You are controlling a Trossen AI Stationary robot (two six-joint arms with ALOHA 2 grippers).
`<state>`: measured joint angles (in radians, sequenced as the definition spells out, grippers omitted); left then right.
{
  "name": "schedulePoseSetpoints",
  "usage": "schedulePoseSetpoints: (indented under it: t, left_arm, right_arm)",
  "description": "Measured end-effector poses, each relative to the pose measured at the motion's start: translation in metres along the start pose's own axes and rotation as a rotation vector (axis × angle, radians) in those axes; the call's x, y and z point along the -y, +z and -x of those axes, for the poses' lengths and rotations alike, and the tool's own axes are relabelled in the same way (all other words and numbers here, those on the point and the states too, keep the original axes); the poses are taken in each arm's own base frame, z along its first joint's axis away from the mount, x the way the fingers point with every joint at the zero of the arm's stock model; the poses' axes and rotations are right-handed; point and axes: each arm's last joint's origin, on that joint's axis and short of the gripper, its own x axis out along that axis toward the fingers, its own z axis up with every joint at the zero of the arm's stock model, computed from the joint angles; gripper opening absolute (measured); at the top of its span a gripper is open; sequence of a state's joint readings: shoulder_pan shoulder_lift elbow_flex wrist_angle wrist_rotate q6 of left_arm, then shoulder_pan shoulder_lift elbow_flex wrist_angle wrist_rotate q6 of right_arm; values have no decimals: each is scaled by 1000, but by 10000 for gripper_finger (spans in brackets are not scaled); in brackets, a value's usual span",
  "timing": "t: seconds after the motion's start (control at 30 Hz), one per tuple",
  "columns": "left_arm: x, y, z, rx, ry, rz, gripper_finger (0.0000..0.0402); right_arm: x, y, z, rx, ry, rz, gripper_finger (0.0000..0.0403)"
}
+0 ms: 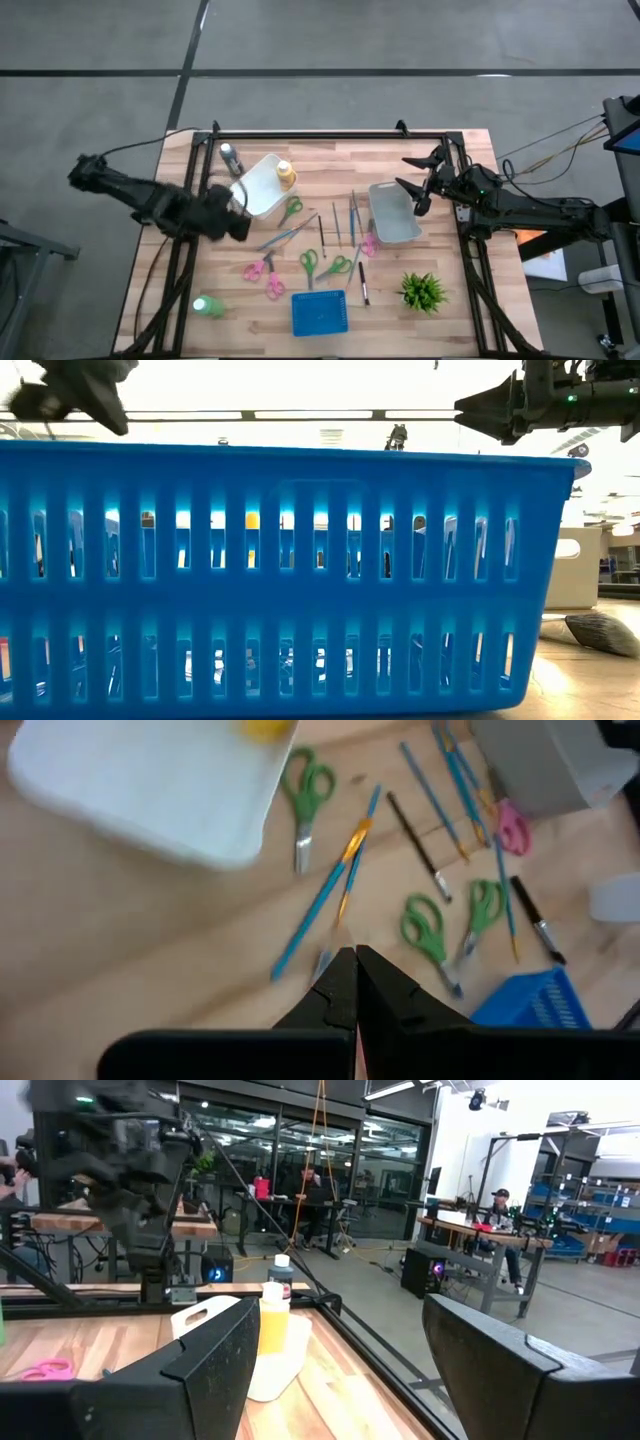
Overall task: Pick & Place Paint Supplies
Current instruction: Put the green paint bottle into the white bin
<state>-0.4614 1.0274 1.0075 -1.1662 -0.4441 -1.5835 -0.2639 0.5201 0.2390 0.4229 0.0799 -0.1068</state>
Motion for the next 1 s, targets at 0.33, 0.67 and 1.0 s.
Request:
schedulePoseSetpoints:
  t: [0.33, 0.67, 1.0]
  left_arm:
    - [25, -65, 20, -81, 131, 296, 0]
    - [56, -71, 42, -273, 290, 539, 29]
    - [65, -77, 47, -407, 388, 647, 195]
  right_arm:
    - [0, 0, 0, 0, 0, 1, 278]
    - [0, 0, 0, 0, 0, 0, 278]
    - [0, 0, 0, 0, 0, -1, 278]
